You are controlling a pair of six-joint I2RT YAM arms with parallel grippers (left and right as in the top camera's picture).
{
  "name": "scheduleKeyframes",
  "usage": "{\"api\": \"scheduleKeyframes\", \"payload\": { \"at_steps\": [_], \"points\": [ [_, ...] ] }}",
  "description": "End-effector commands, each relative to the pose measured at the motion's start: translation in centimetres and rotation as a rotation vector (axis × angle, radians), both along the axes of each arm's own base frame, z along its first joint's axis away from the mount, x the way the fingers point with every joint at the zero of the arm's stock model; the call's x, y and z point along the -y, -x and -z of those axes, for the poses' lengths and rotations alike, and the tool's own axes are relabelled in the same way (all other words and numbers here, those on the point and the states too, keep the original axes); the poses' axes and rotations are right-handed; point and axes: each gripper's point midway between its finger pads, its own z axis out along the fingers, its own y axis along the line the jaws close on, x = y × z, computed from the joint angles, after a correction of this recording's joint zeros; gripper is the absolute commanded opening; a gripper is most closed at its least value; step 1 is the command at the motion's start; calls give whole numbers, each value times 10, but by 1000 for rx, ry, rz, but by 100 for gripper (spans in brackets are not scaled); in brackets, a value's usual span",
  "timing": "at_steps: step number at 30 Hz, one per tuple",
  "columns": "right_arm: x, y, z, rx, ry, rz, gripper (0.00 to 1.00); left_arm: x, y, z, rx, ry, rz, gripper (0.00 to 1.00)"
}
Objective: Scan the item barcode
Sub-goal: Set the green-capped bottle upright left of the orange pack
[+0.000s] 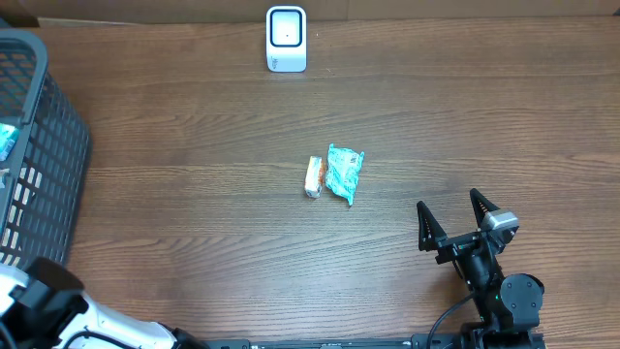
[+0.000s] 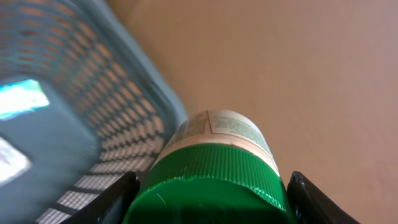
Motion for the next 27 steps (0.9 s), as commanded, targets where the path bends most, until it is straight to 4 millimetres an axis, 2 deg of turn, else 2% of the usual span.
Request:
{"api": "scheduleKeyframes", "payload": {
  "at_steps": [1, 3, 6, 10, 13, 19, 27],
  "points": [
    [0, 0, 1, 6, 0, 0, 100, 84, 6, -53, 115, -127, 198, 36],
    [0, 0, 1, 6, 1, 0, 100, 109, 2, -51, 93, -139, 249, 37],
    [0, 0, 1, 6, 0, 0, 100, 143, -7, -35, 15, -178, 317, 37],
    [0, 0, 1, 6, 0, 0, 100, 171, -16, 3, -177, -287, 345, 37],
    [0, 0, 1, 6, 1, 0, 100, 199, -20, 33, -310, -326, 409, 37],
    [0, 0, 1, 6, 0, 0, 100, 271, -33, 98, -509, -371, 633, 36],
    [0, 0, 1, 6, 0, 0, 100, 336, -34, 215, -822, -439, 820, 36]
  ]
}}
